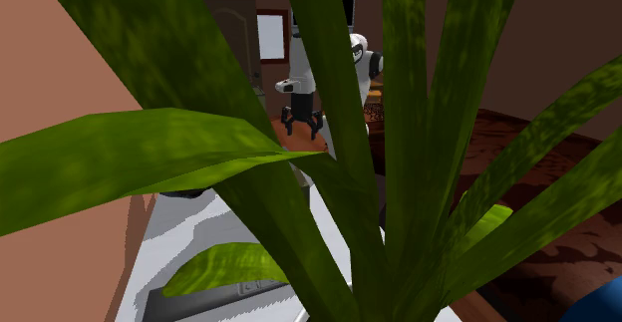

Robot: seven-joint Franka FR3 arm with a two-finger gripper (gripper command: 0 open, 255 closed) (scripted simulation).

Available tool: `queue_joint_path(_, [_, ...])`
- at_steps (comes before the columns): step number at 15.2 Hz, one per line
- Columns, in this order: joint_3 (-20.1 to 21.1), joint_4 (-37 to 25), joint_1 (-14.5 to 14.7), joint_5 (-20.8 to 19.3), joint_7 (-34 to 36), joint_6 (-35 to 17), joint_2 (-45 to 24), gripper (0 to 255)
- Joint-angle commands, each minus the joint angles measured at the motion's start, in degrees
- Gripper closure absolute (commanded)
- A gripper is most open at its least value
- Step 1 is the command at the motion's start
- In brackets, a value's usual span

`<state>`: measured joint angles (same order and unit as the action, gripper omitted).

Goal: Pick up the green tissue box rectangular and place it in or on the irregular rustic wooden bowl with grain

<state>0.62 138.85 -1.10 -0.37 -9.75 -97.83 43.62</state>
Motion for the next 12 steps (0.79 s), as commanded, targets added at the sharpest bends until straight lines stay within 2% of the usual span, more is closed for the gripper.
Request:
queue_joint_path(1, [0.0, 0.0, 0.0, 0.0, 0.0, 0.0, 0.0, 0])
queue_joint_path(7, [6.23, -14.97, 1.03, -8.45, -2.28, 2.13, -15.15, 0])
queue_joint_path(12, [12.12, -27.74, 1.83, -17.22, -3.37, 5.82, -27.21, 0])
